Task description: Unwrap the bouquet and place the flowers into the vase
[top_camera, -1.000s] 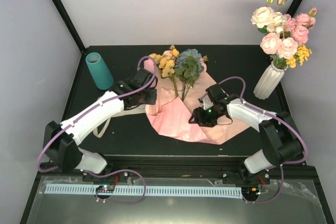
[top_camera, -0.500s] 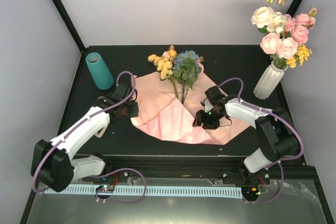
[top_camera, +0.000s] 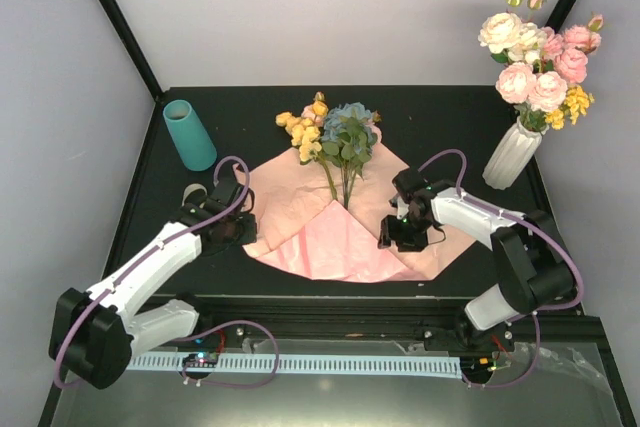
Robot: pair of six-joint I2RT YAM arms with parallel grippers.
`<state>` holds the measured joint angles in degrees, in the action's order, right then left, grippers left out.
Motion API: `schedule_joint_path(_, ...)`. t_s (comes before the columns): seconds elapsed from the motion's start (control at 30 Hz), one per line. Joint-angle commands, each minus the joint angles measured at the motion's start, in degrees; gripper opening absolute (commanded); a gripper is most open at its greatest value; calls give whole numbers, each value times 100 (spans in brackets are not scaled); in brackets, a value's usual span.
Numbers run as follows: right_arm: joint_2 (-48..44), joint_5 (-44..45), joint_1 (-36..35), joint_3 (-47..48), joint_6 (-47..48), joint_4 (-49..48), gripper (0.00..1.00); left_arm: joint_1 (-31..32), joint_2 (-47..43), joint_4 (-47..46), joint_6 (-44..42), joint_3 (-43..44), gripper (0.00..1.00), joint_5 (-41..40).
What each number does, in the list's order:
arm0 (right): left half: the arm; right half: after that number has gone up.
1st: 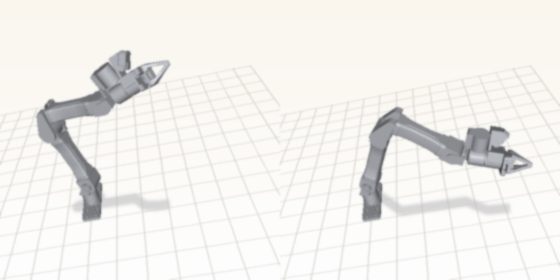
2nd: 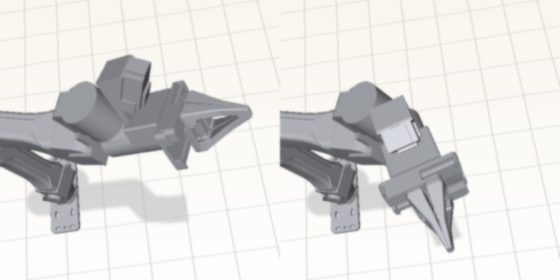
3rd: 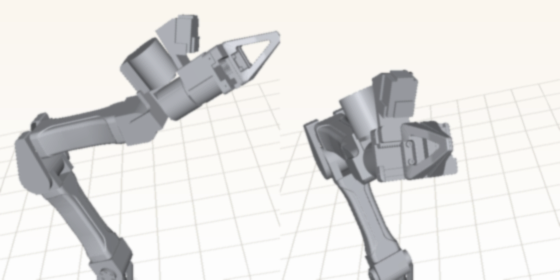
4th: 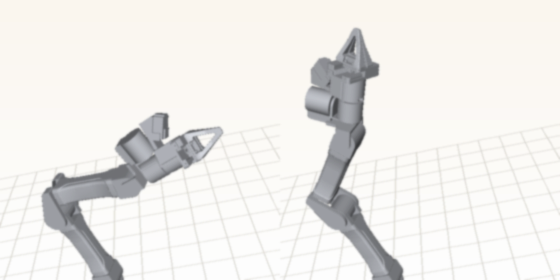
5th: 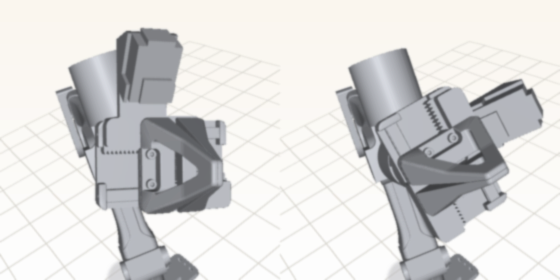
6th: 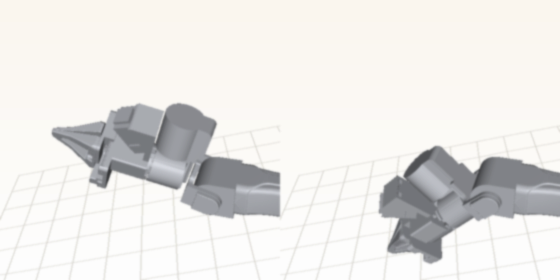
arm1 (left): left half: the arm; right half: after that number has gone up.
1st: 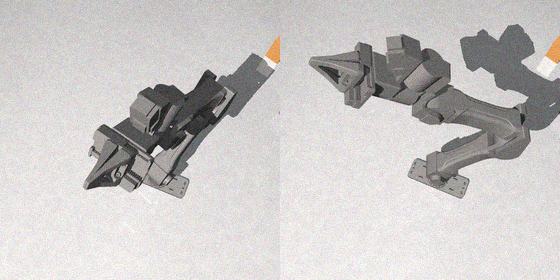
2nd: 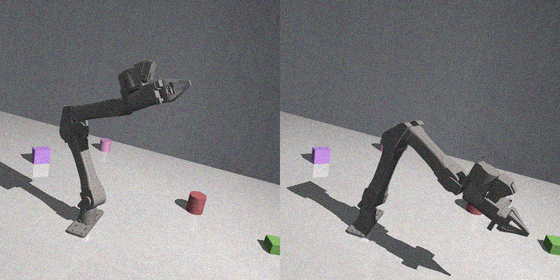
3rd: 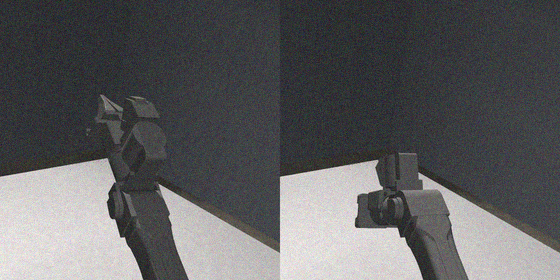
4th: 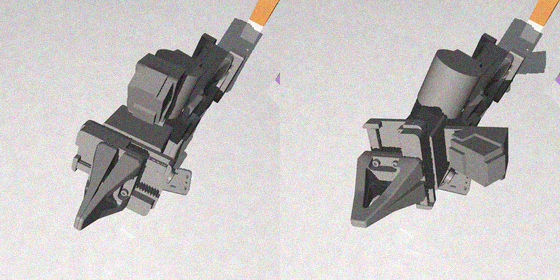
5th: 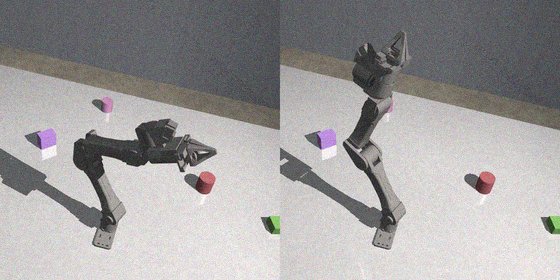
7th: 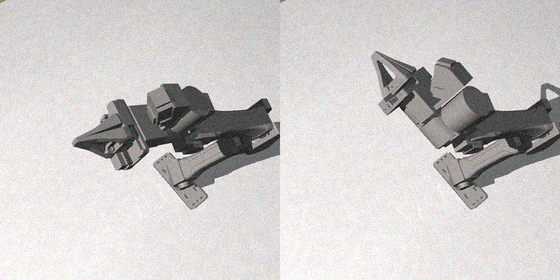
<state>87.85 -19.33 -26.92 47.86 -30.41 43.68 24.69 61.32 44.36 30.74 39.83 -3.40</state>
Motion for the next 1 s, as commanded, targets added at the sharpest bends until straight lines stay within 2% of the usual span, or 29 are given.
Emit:
schedule_joint_path(0.0,-271,138,-15,111,161,283,58,-53,-82,303,110,236,21,-19)
schedule_joint_path(0.13,-506,-361,-15,332,327,230,58,-60,-163,547,-6,733,57,-356)
schedule_joint_path(0.2,-593,-688,-14,496,403,174,59,-61,-228,667,-116,1010,66,-527)
schedule_joint_path(0.3,-535,-1226,-15,769,474,16,62,-69,-231,908,-282,1493,67,-609)
schedule_joint_path(0.4,-266,-1292,-15,1194,500,85,64,-69,-248,1157,-332,2074,65,-582)
schedule_joint_path(0.5,27,-1342,-14,1542,429,11,64,-69,-332,1028,-576,2424,62,-273)
schedule_joint_path(0.7,951,-1691,-15,2388,307,-252,64,-69,-287,5,-812,1873,59,912)
schedule_joint_path(0.77,1293,-1596,-15,2665,282,-210,60,-69,-115,-97,-752,1693,59,1194)
schedule_joint_path(0.97,2074,-1941,-15,3033,296,-188,58,-77,443,-147,-717,1060,56,1426)
